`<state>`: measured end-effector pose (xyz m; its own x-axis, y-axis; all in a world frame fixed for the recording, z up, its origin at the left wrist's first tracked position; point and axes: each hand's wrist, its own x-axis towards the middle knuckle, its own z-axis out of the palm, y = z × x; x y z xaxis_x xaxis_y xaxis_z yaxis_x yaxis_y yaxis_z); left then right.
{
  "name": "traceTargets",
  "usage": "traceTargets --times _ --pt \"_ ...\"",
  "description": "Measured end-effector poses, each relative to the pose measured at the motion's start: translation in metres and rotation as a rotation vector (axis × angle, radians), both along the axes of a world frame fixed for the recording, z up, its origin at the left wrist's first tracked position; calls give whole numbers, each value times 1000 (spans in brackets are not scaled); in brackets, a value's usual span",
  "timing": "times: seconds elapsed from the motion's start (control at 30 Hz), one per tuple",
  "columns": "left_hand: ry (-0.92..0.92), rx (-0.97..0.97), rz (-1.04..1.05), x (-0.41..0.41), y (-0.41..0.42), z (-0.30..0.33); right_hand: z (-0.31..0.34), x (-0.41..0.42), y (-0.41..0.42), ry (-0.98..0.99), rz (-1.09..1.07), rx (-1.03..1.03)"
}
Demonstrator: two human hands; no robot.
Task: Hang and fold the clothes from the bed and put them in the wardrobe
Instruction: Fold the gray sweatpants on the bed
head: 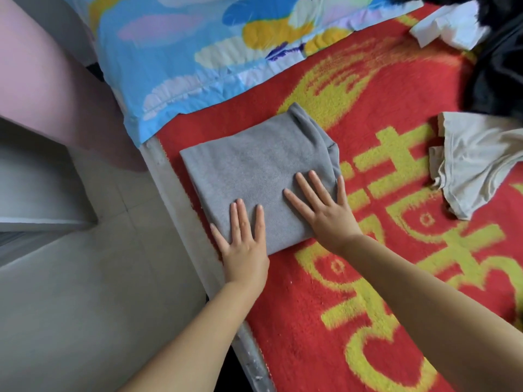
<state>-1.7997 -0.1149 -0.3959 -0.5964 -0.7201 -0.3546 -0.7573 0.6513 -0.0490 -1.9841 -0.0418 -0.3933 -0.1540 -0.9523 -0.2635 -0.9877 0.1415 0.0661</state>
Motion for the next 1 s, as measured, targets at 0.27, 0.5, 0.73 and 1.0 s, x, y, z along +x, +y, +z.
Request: traceTargets --times 0.27,0.5,0.73,1.0 --pt "69 66 -23 -2 -30 23 40 -1 -26 -102 -17 104" --pt "259 67 -44 11 -98 110 155 18 -82 -30 -3 131" --pt "227 -54 -33 97 -128 231 277 100 -124 10 113 155" --pt "175 -308 6 282 -153 329 348 267 -181 65 411 23"
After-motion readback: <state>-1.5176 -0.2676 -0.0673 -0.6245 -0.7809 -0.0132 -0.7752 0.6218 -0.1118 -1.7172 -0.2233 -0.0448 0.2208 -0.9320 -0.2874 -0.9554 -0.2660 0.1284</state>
